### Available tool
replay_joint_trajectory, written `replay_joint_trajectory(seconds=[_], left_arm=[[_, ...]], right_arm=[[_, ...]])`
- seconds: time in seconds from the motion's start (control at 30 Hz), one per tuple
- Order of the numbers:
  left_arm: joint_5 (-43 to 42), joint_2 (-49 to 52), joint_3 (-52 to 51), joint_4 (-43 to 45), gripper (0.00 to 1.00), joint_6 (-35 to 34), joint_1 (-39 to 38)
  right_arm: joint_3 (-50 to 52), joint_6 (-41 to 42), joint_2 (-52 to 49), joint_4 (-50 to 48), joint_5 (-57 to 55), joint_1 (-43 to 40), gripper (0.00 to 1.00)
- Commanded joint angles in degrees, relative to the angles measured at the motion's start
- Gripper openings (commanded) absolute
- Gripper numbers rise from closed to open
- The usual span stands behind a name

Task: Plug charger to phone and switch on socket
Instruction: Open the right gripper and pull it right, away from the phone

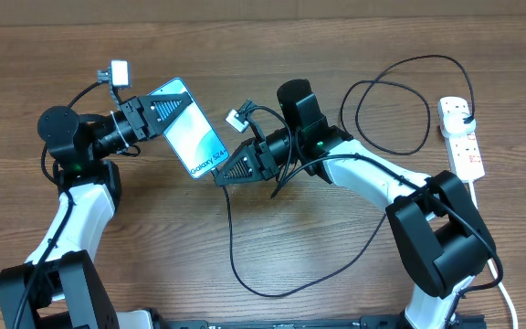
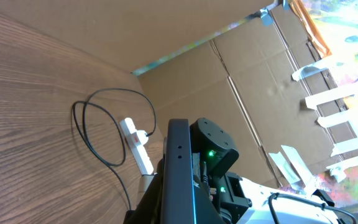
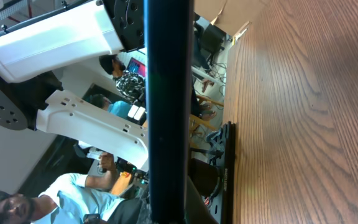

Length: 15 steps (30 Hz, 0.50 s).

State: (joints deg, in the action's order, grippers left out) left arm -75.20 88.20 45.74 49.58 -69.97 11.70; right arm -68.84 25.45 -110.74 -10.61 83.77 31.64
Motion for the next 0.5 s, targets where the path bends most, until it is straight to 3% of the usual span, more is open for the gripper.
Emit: replay_joint_trajectory(seconds=[0.0,0.03,0.13,0.2,0.47], left_arm=[[-2.95,-0.35,0.7,0.24,0.04,-0.63,-1.68],[-2.73,-0.35,0.7,0.24,0.04,-0.39,-1.38],[-1.6,-0.35,0.7,0.2,0.04,0.83,0.33],[-0.87,-0.35,0.7,0.17,0.04,0.83,1.79],[-1.14,-0.35,0.7,-1.64,0.04,0.79,7.41]], right_arm=[[-0.55,-0.2,1.6,-0.9,-3.15,-0.15,0.18],[-0.55,-0.2,1.62,-0.9,-3.13,-0.15,0.3],[-0.55,-1.62,1.62,-0.9,-1.27,-0.15,0.82],[-0.55,-3.39,1.6,-0.9,0.87,-0.2,1.0],[-0.55,-2.75,1.6,0.0,-1.4,-2.82,1.0]])
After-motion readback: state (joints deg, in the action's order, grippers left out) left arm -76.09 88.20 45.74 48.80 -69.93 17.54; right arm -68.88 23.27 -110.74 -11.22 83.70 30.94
